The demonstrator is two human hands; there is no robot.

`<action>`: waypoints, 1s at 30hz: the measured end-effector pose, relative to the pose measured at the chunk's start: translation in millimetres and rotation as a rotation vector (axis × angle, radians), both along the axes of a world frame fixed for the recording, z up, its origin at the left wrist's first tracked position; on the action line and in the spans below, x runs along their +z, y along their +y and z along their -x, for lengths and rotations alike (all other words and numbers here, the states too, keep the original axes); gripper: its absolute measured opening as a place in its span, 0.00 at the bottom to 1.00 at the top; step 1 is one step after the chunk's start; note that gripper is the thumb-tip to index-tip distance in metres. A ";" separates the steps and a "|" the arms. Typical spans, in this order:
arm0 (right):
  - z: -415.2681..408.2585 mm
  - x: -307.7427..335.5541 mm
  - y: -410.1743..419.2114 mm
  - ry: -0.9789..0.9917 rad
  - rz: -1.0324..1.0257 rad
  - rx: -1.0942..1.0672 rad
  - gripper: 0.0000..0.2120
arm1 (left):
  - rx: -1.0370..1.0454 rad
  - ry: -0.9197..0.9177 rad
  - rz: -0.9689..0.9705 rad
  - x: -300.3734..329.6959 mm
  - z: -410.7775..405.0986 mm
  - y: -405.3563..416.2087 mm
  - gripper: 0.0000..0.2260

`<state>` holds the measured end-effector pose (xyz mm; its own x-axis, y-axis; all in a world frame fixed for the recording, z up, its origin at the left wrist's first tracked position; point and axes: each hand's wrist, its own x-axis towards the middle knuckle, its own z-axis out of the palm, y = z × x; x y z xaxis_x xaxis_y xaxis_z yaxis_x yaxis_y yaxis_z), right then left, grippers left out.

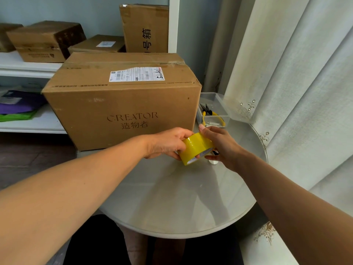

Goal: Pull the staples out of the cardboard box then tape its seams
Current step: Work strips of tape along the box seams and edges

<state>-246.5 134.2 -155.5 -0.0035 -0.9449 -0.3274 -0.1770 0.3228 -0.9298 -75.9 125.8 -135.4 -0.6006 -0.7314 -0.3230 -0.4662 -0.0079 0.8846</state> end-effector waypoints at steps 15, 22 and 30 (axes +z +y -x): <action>0.0 -5.8 6.1 -0.194 -0.222 -0.014 0.35 | 0.201 0.132 0.024 -1.0 14.5 -2.6 0.14; -4.6 -2.1 7.4 -0.117 -0.060 -0.200 0.24 | 0.160 0.094 0.099 -2.6 19.3 -4.0 0.21; 2.7 7.1 7.9 -0.392 -0.064 -0.206 0.18 | 0.269 0.081 0.325 -5.7 17.4 -8.3 0.14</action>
<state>-249.1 142.1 -148.4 -0.0531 -0.9153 -0.3993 0.2589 0.3736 -0.8907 -93.4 117.4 -141.1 -0.3881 -0.9216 -0.0091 -0.4146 0.1658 0.8948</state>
